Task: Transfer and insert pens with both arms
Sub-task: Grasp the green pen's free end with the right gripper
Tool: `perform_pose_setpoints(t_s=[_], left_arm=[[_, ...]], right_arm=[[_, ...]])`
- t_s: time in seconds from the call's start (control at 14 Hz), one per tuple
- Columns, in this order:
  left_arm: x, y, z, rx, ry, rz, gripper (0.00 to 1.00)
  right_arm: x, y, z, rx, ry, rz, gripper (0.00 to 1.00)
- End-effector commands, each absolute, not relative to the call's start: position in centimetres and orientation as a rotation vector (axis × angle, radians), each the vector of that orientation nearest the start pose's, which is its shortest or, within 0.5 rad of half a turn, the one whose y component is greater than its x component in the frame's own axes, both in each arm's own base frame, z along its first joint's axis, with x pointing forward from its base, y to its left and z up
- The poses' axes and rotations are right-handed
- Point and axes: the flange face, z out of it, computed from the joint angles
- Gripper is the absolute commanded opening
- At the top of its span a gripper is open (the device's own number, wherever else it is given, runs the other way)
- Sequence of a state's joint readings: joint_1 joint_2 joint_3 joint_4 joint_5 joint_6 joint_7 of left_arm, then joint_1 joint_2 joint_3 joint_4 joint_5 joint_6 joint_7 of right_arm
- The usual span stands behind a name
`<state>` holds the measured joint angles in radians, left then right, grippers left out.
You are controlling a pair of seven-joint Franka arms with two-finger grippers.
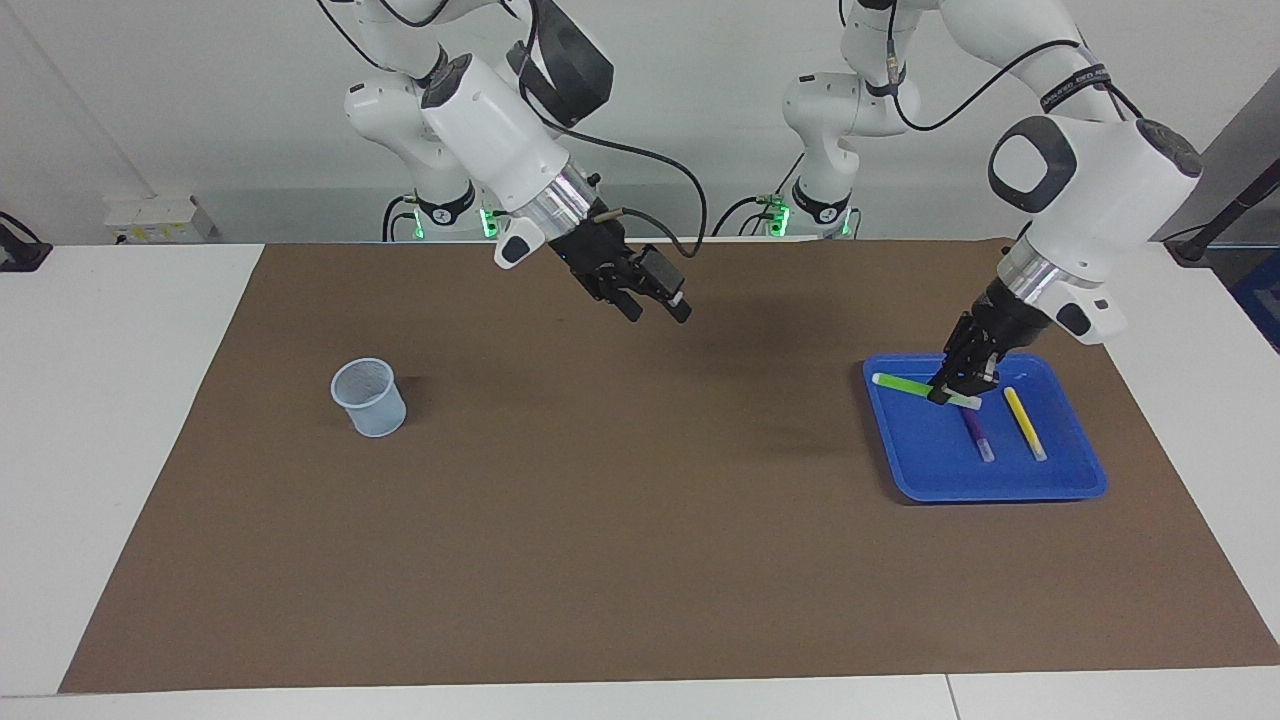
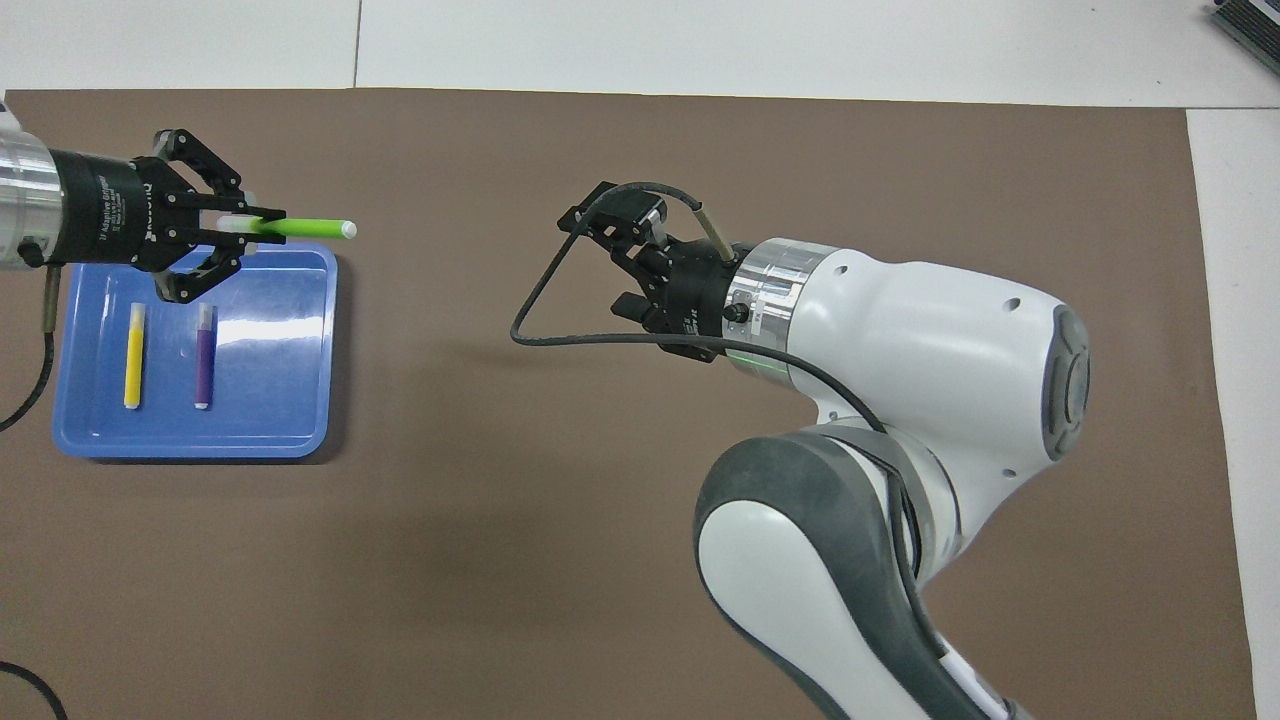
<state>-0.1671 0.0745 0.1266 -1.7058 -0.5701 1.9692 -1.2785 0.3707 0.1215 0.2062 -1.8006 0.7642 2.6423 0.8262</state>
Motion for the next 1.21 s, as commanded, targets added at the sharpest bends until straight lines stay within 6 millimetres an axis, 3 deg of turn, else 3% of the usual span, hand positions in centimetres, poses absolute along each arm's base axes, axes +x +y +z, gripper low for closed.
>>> perform_pose_setpoints(t_s=[0.0,0.07,0.21,0.29,0.43,0.64,0.86,1.14], left_arm=[[59.2,-7.9,57.7,1.877,1.749,-0.339,0.00],[58.8,-9.1,58.2,1.862,1.766,-0.356,0.00],[57.9,-11.5,58.8,1.852,1.781,-0.388,0.00],[57.5,-12.3,59.0,1.848,1.790,-0.406,0.00],[56.2,-13.9,59.2,1.858,1.793,-0.440,0.00],[55.4,-14.8,59.1,1.819,1.849,-0.479,0.00],[55.0,-15.8,58.9,1.797,1.889,-0.508,0.00],[54.4,-16.3,58.5,1.779,1.920,-0.532,0.00]], right_arm=[[54.3,35.5,54.4,-1.986,0.904,-0.190,1.00],[54.2,36.2,54.3,-1.977,0.907,-0.188,1.00],[53.6,37.7,56.2,-1.923,0.921,-0.167,1.00],[53.1,38.8,56.3,-1.909,0.926,-0.159,1.00],[53.0,39.1,56.2,-1.897,0.926,-0.176,1.00],[53.1,39.4,57.3,-1.875,0.914,-0.189,1.00],[53.4,39.7,56.8,-1.884,0.909,-0.197,0.91],[54.8,40.5,56.8,-1.871,0.895,-0.204,0.90]])
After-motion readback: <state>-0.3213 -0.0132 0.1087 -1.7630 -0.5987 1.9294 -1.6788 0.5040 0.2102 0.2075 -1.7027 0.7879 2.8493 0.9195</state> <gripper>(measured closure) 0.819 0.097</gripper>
